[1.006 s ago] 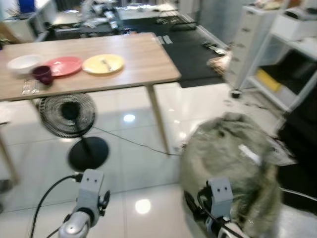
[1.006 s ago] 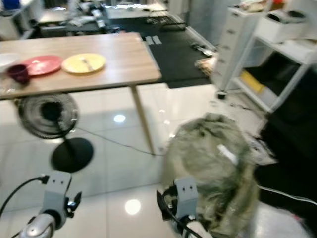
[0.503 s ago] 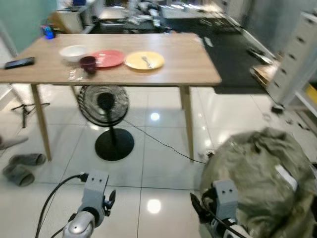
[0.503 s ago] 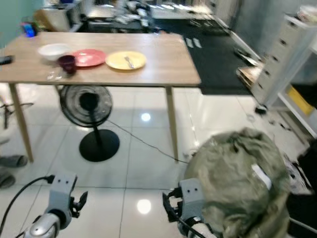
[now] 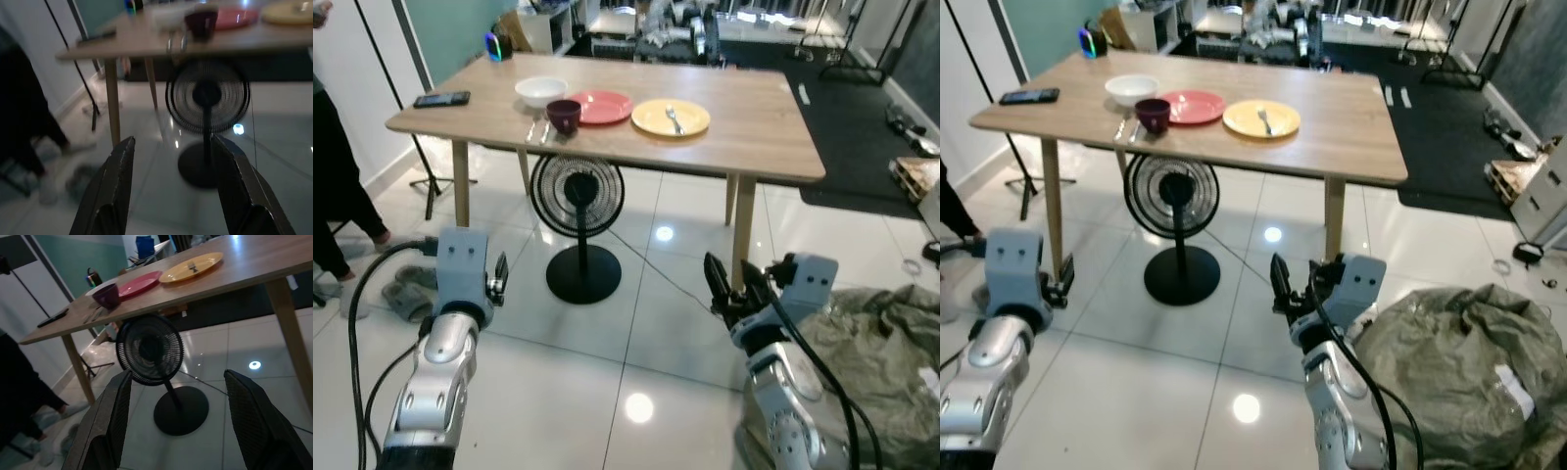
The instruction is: Setting the table
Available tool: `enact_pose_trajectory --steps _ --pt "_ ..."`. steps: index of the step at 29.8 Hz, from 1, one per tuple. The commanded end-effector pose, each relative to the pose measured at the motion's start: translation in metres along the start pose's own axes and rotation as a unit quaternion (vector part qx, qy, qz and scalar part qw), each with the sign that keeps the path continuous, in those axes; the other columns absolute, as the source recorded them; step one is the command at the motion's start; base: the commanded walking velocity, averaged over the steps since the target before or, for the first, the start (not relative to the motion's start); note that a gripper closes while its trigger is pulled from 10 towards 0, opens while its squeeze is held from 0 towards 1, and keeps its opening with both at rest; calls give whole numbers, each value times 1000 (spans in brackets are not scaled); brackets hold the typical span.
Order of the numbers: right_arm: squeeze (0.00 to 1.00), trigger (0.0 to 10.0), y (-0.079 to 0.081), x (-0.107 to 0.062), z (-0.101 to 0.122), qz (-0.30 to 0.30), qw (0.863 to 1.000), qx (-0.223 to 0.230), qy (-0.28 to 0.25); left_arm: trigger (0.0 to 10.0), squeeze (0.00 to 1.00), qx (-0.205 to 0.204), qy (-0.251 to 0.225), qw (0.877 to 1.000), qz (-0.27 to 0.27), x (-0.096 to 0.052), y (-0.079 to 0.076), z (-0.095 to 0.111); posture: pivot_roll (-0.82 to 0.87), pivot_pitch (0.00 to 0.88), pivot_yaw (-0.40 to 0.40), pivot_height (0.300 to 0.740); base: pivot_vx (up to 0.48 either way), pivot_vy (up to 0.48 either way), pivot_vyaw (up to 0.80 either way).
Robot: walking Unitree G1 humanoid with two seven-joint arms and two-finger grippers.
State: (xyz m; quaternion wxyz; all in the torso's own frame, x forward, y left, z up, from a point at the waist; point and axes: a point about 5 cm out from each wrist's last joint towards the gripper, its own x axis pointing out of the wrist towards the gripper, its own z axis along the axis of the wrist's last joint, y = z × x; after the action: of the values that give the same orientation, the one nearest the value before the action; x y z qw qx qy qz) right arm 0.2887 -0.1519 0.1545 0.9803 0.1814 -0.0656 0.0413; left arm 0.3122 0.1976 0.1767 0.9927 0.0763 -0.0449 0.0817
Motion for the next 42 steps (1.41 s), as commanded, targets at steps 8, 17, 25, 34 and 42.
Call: enact_pose_trajectory --steps 8,17,25,34,42 --pt "0 10000 10 3 26 2 998 -41 -52 10000 0 -22 -92 994 -52 0 -20 48 -42 0 65 740 388 0 0" --pt "0 10000 9 3 35 -7 997 -47 -60 10000 0 -23 -98 988 -117 -13 -47 50 -45 0 67 740 376 0 0" --pt "0 10000 8 3 33 -10 997 -52 -54 10000 0 -25 -97 988 -121 -13 -48 52 -42 0 70 740 382 0 0" --pt "0 10000 8 2 33 -13 998 -47 -50 10000 0 -26 -94 988 -118 -14 -47 53 -38 0 72 740 400 0 0" --pt "0 10000 8 2 33 -14 998 -43 -48 10000 0 -28 -92 988 -118 -13 -47 53 -39 0 71 740 405 0 -659"
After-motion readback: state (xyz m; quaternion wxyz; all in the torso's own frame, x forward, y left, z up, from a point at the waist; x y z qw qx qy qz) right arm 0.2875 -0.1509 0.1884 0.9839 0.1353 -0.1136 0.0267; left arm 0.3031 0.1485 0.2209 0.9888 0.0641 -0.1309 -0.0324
